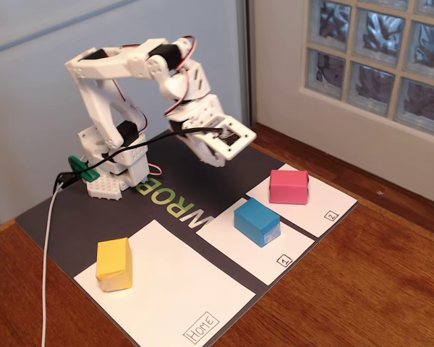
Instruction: Move box blue to home
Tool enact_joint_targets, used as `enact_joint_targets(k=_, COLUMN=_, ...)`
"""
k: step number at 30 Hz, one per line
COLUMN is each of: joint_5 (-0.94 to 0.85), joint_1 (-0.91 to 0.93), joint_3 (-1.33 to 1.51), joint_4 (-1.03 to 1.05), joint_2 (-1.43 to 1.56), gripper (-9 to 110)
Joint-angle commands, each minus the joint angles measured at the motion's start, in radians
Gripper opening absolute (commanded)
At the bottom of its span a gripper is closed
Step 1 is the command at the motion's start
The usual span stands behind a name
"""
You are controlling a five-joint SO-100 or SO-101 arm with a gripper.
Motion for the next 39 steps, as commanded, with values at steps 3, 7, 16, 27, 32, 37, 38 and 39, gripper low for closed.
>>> enact_joint_targets(k=3, joint_5=0.026, joint_1=-0.046, joint_3=-0.215, joint_4=0.002, joint_2=-0.192, gripper=0)
enact_joint_targets(k=7, joint_5=0.018, joint_1=-0.057, joint_3=-0.282, joint_4=0.000, joint_2=-0.287, gripper=0)
enact_joint_targets(k=16, joint_5=-0.008, joint_1=-0.071, joint_3=-0.374, joint_4=-0.006, joint_2=-0.462, gripper=0)
enact_joint_targets(k=27, joint_5=-0.031, joint_1=-0.077, joint_3=-0.486, joint_4=-0.034, joint_2=-0.646, gripper=39)
enact_joint_targets(k=32, joint_5=-0.028, joint_1=-0.081, joint_3=-0.505, joint_4=-0.057, joint_2=-0.689, gripper=50)
enact_joint_targets(k=37, joint_5=-0.026, joint_1=-0.086, joint_3=-0.540, joint_4=-0.074, joint_2=-0.750, gripper=52)
enact_joint_targets(k=38, joint_5=-0.026, joint_1=-0.087, joint_3=-0.551, joint_4=-0.074, joint_2=-0.767, gripper=52)
enact_joint_targets(k=39, joint_5=-0.028, joint_1=-0.087, joint_3=-0.563, joint_4=-0.074, joint_2=-0.784, gripper=52)
